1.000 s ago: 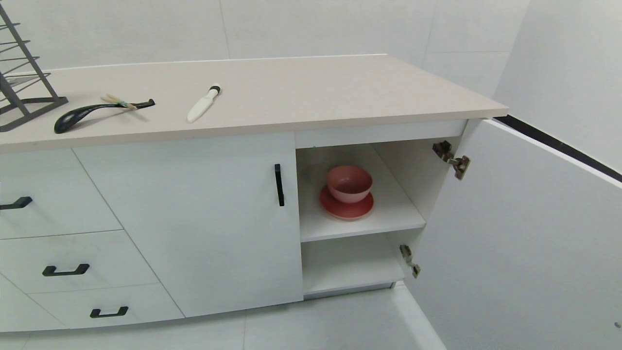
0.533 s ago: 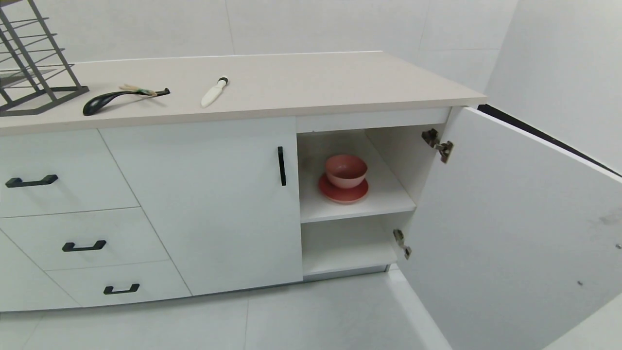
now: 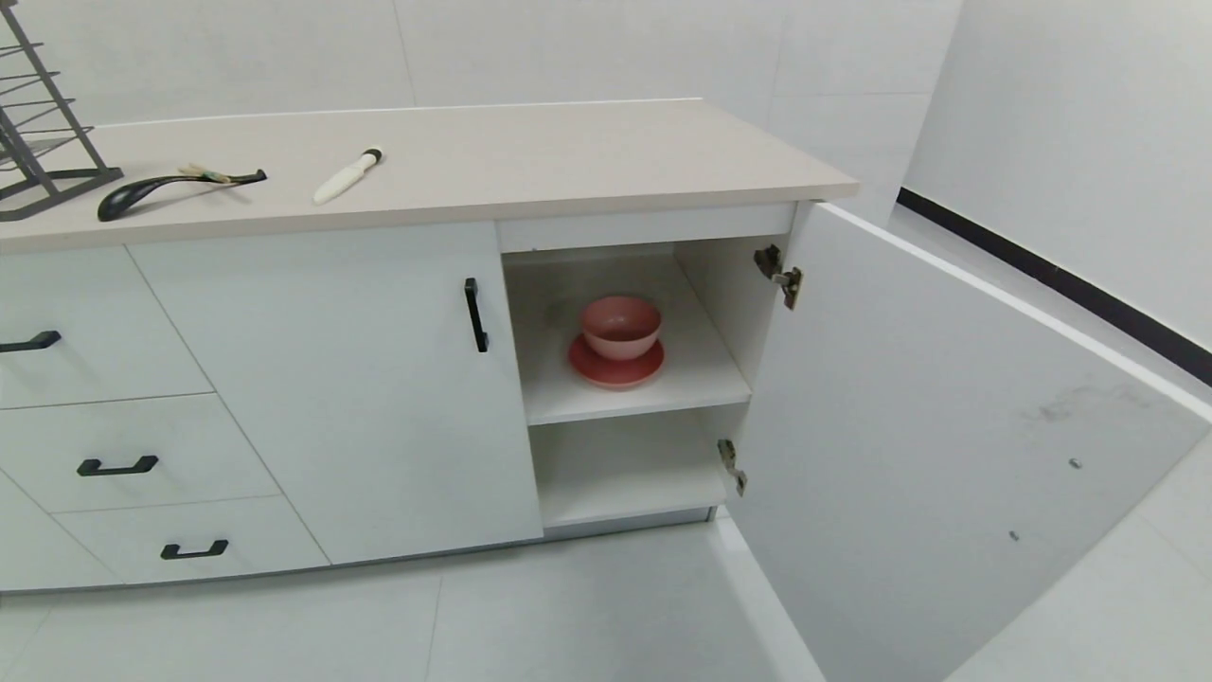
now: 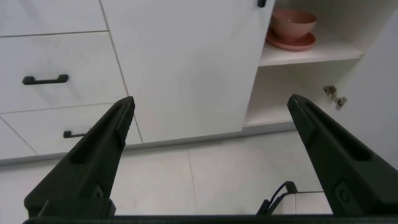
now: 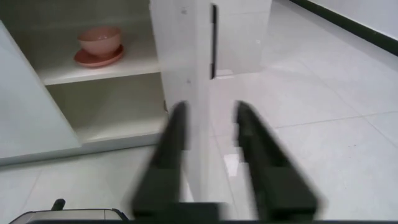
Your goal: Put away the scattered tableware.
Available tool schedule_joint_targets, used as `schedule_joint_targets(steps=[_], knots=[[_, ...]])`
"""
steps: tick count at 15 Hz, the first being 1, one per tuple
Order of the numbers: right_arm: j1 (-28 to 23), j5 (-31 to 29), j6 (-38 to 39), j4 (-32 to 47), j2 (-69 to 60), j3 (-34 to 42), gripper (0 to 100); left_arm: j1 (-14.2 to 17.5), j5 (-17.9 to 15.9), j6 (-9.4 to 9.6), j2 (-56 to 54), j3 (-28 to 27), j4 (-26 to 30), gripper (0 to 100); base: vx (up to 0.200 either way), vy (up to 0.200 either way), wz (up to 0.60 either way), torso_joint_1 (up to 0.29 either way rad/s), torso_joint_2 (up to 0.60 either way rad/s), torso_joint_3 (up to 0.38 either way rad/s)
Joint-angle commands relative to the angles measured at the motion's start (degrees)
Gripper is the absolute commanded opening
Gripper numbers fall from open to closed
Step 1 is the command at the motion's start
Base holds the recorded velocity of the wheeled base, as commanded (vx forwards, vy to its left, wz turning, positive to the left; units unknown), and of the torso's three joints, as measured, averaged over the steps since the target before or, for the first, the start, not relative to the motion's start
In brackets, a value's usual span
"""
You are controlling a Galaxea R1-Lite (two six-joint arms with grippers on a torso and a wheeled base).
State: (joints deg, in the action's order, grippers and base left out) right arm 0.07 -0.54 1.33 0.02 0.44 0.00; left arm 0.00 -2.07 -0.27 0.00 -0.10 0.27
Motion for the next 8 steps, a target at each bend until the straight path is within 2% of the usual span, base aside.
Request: schedule_joint_targets(steps=[1,5,8], knots=[[0.0,0.0,0.0,0.0,0.1,0.0,0,0.0,0.1,-0.08,0.0,0.0,0.0,100,0.000,0.000,0.00,0.000,0.00,0.000],[0.0,0.0,0.0,0.0,0.1,0.0,0,0.0,0.5,-0.61,0.0,0.0,0.0,100,-0.200,0.000,0.00,0.002,0.00,0.005],[0.0,0.0,0.0,-0.1,0.1,0.0,0,0.0,0.5,-0.61,0.0,0.0,0.0,100,0.000,0.000,0.00,0.000,0.00,0.000]])
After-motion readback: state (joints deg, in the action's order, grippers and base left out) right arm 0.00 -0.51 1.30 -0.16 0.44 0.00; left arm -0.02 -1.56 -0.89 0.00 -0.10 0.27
